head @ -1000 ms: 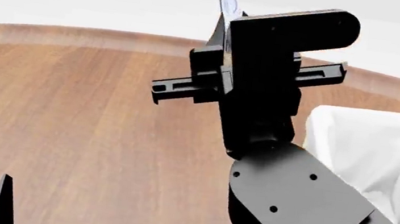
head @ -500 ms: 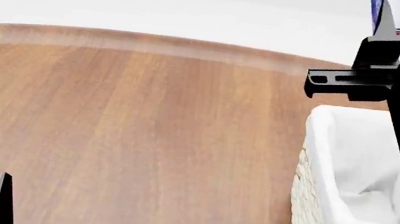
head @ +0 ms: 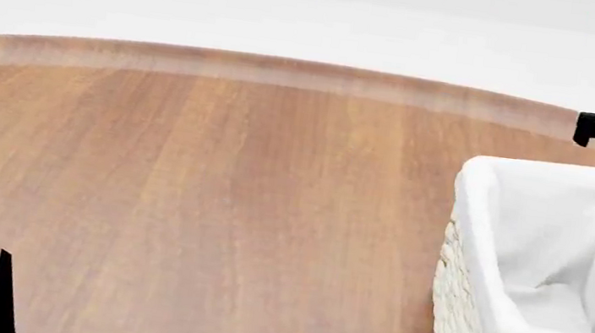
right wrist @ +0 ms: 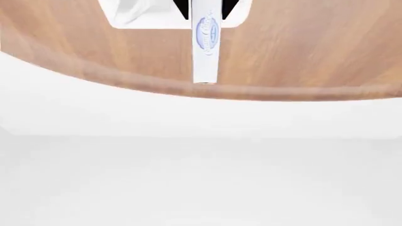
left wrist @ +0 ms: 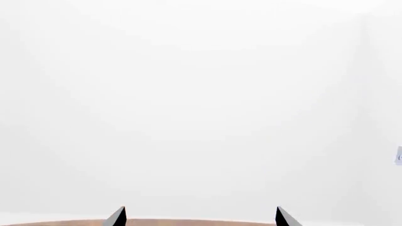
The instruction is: Pick up the cream cheese box, and put it in the basket.
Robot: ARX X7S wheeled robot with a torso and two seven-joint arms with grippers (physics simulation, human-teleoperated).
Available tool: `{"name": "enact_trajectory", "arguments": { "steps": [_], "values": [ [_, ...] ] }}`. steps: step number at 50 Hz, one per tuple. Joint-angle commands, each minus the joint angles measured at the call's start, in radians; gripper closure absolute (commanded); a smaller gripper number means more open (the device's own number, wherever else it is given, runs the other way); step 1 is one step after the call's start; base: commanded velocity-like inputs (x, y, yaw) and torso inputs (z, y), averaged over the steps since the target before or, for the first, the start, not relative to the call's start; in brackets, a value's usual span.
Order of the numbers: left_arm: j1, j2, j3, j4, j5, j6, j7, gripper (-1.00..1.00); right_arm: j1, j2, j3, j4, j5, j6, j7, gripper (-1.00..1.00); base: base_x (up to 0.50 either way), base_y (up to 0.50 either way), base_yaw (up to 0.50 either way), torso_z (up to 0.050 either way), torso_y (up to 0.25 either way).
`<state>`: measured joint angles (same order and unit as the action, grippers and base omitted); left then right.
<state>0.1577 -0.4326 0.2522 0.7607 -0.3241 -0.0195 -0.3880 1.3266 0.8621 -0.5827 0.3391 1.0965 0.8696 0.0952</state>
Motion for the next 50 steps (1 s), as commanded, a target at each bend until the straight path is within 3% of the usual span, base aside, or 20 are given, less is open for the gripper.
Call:
{"name": "enact_trajectory", "arguments": {
  "steps": [1, 11, 19, 50],
  "values": [
    [-0.002, -0.004, 0.003, 0.005, -0.002, -0.004, -0.003, -1.00, 0.251, -0.122, -0.114, 0.364, -0.035, 0.280, -0.172, 1.00, 0.00, 0.00, 0.00, 0.000, 0.000],
    [-0.004, -0.003, 0.010, 0.000, -0.002, -0.004, -0.004, -1.00, 0.411, -0.153, -0.299, 0.404, -0.136, 0.446, -0.302, 1.00, 0.00, 0.00, 0.00, 0.000, 0.002],
    [-0.009, -0.006, 0.006, -0.006, -0.007, -0.002, -0.005, -1.00, 0.385, -0.186, -0.342, 0.471, -0.171, 0.416, -0.332, 1.00, 0.00, 0.00, 0.00, 0.000, 0.000],
    [-0.011, -0.008, 0.019, -0.018, -0.001, 0.009, -0.008, -1.00, 0.257, -0.205, -0.365, 0.571, -0.175, 0.384, -0.349, 1.00, 0.00, 0.00, 0.00, 0.000, 0.000]
  ]
}}
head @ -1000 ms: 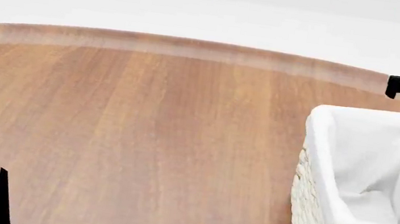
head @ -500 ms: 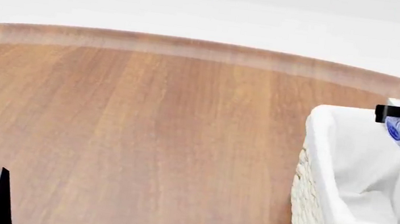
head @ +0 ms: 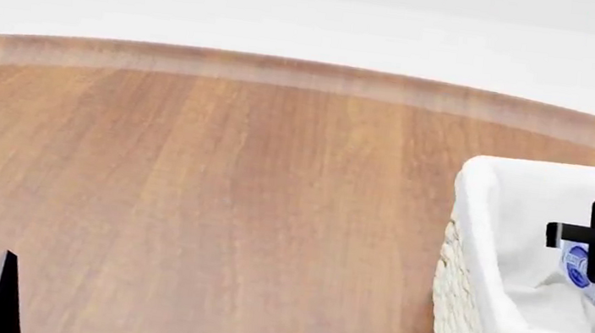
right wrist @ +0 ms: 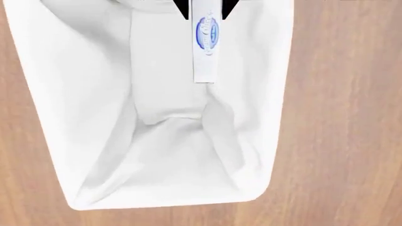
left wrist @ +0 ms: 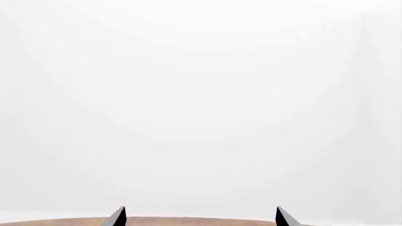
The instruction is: Pick up the cream cheese box, and put it in the basket.
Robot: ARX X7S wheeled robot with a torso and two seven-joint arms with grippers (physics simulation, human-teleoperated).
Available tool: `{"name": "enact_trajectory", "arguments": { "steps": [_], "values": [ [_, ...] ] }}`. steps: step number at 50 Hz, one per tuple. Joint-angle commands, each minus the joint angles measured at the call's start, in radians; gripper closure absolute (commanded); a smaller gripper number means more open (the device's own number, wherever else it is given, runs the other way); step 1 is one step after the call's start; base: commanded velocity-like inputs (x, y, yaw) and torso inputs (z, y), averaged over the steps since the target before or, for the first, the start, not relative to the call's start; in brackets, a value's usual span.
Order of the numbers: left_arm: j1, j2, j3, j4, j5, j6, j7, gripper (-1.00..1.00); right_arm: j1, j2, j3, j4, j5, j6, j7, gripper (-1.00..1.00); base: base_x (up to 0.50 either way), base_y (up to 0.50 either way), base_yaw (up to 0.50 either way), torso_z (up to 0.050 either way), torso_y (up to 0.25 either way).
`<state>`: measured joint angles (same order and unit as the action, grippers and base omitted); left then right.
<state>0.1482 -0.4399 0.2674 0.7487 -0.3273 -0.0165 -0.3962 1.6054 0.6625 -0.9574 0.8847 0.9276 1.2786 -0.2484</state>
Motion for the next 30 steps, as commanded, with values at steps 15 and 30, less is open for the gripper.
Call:
{"name": "enact_trajectory", "arguments": {
  "steps": [15, 30],
  "values": [
    [0.001, -0.003, 0.009, -0.012, 0.004, 0.014, 0.000, -1.00, -0.043, -0.018, 0.014, 0.050, -0.011, -0.072, -0.017, 1.00, 0.00, 0.00, 0.00, 0.000, 0.001],
    [-0.002, -0.006, 0.013, -0.013, 0.002, 0.015, -0.002, -1.00, -0.044, -0.046, -0.007, 0.106, -0.049, -0.138, -0.040, -1.00, 0.00, 0.00, 0.00, 0.000, 0.001]
  ]
}}
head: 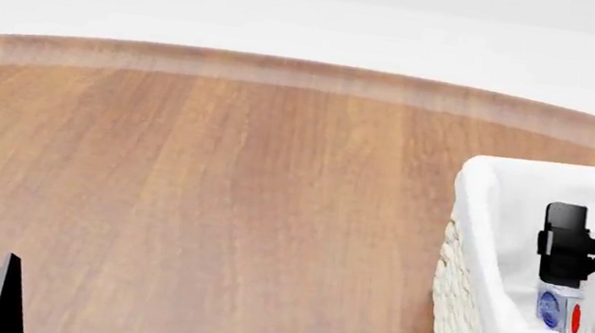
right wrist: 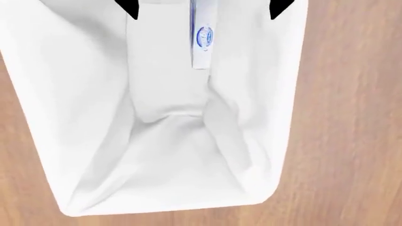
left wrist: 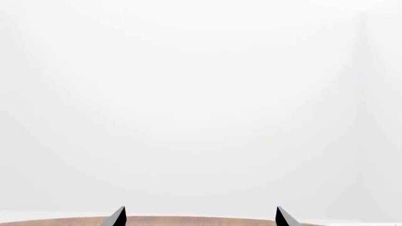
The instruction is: Pick up the cream cheese box, and put it in the basket.
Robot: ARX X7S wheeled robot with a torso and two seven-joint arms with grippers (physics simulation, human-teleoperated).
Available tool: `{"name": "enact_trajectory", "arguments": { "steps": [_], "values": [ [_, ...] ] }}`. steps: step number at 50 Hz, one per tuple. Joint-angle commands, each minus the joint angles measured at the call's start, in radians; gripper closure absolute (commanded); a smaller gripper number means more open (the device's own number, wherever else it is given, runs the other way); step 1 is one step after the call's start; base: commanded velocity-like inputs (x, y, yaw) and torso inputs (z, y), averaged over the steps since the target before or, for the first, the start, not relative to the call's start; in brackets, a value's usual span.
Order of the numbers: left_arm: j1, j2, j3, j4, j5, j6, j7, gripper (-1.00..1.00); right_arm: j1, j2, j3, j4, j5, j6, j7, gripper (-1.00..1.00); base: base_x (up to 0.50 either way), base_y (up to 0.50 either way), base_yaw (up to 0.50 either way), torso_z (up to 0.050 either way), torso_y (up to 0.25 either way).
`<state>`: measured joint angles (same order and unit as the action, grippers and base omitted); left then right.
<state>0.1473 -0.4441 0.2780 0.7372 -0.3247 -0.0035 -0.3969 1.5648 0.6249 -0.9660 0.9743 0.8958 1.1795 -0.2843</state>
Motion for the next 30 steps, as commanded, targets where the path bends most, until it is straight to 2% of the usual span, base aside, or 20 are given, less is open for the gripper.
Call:
{"name": "enact_trajectory", "arguments": {
  "steps": [1, 13, 22, 26, 30],
  "values": [
    [-0.001, -0.002, 0.003, -0.002, 0.000, 0.003, -0.001, -1.00, -0.003, -0.011, -0.002, 0.027, -0.022, -0.046, -0.011, -1.00, 0.00, 0.00, 0.00, 0.000, 0.000],
    [0.001, -0.007, 0.007, 0.011, -0.001, -0.005, -0.008, -1.00, -0.006, -0.005, 0.012, 0.029, -0.019, -0.057, 0.004, -1.00, 0.00, 0.00, 0.00, 0.000, 0.000],
    [0.000, -0.011, 0.006, 0.022, -0.006, -0.014, -0.015, -1.00, 0.029, -0.046, 0.092, 0.097, -0.025, -0.269, 0.071, -1.00, 0.00, 0.00, 0.00, 0.000, 0.000],
    [-0.001, -0.008, 0.008, 0.008, -0.004, -0.003, -0.011, -1.00, -0.020, -0.036, 0.145, 0.026, -0.010, -0.371, 0.175, -1.00, 0.00, 0.00, 0.00, 0.000, 0.000],
    [-0.003, -0.008, 0.010, 0.002, -0.002, 0.001, -0.010, -1.00, -0.085, -0.009, 0.196, -0.088, 0.035, -0.402, 0.245, -1.00, 0.00, 0.00, 0.00, 0.000, 0.000]
  ]
}}
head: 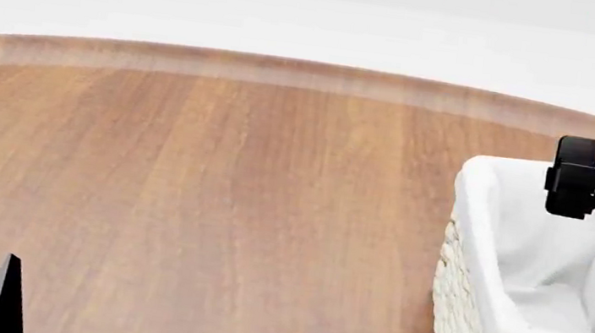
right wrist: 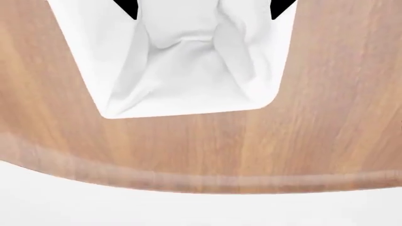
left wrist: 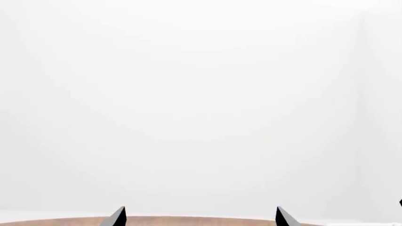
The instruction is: Pick up the cream cheese box, and put it in the basket.
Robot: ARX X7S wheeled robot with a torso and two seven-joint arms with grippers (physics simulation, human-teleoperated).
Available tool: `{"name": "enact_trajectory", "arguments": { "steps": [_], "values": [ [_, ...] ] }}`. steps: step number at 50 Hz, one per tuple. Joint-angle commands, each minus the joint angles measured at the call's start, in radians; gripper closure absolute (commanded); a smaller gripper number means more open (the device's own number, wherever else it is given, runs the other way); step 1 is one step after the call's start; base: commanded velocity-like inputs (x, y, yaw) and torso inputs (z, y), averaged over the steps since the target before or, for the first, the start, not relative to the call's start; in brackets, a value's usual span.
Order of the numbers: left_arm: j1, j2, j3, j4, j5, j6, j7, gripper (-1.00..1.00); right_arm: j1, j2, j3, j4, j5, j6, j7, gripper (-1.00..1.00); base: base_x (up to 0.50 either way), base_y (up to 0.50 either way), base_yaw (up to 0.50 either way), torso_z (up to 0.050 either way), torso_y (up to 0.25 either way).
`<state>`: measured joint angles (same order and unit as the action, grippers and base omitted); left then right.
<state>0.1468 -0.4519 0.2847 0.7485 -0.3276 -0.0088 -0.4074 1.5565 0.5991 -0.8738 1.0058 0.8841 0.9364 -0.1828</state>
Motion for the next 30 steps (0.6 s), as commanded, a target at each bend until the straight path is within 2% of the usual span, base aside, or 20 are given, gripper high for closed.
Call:
{"name": "enact_trajectory", "arguments": {
  "steps": [1, 9, 12, 14, 17, 19, 23, 24, 30],
  "values": [
    [-0.002, 0.000, 0.003, -0.009, 0.001, 0.007, 0.001, -1.00, -0.116, 0.028, 0.137, -0.168, 0.062, -0.209, 0.190, -1.00, 0.00, 0.00, 0.00, 0.000, 0.000],
    [-0.004, -0.001, 0.004, -0.012, 0.003, 0.008, -0.002, -1.00, -0.364, 0.098, 0.229, -0.480, 0.107, -0.396, 0.375, -1.00, 0.00, 0.00, 0.00, 0.000, 0.000],
    [-0.004, -0.001, 0.005, -0.010, 0.003, 0.007, -0.004, -1.00, -0.513, 0.139, 0.259, -0.679, 0.090, -0.525, 0.471, -1.00, 0.00, 0.00, 0.00, 0.000, 0.000],
    [-0.003, -0.001, 0.008, -0.011, 0.006, 0.006, -0.004, -1.00, -0.606, 0.152, 0.308, -0.791, 0.142, -0.605, 0.481, -1.00, 0.00, 0.00, 0.00, 0.000, 0.000],
    [-0.003, 0.000, 0.012, -0.010, 0.008, 0.005, -0.005, -1.00, -0.716, 0.177, 0.325, -0.950, 0.110, -0.702, 0.547, -1.00, 0.00, 0.00, 0.00, 0.000, 0.000],
    [-0.001, 0.000, 0.017, -0.005, 0.011, 0.003, -0.006, -1.00, -0.844, 0.176, 0.372, -1.070, 0.156, -0.803, 0.578, -1.00, 0.00, 0.00, 0.00, 0.000, 0.000],
    [-0.003, 0.003, 0.021, -0.022, 0.017, 0.010, -0.003, -1.00, -1.018, 0.150, 0.342, -1.215, 0.006, -0.944, 0.661, -1.00, 0.00, 0.00, 0.00, 0.000, 0.000],
    [-0.003, 0.004, 0.024, -0.024, 0.019, 0.011, -0.003, -1.00, -1.065, 0.133, 0.300, -1.242, -0.134, -0.979, 0.707, -1.00, 0.00, 0.00, 0.00, 0.000, 0.000],
    [-0.012, 0.019, 0.046, -0.076, 0.037, 0.030, 0.011, -1.00, -1.186, 0.054, 0.222, -1.258, -0.353, -1.071, 0.790, -1.00, 0.00, 0.00, 0.00, 0.000, 0.000]
  ]
}}
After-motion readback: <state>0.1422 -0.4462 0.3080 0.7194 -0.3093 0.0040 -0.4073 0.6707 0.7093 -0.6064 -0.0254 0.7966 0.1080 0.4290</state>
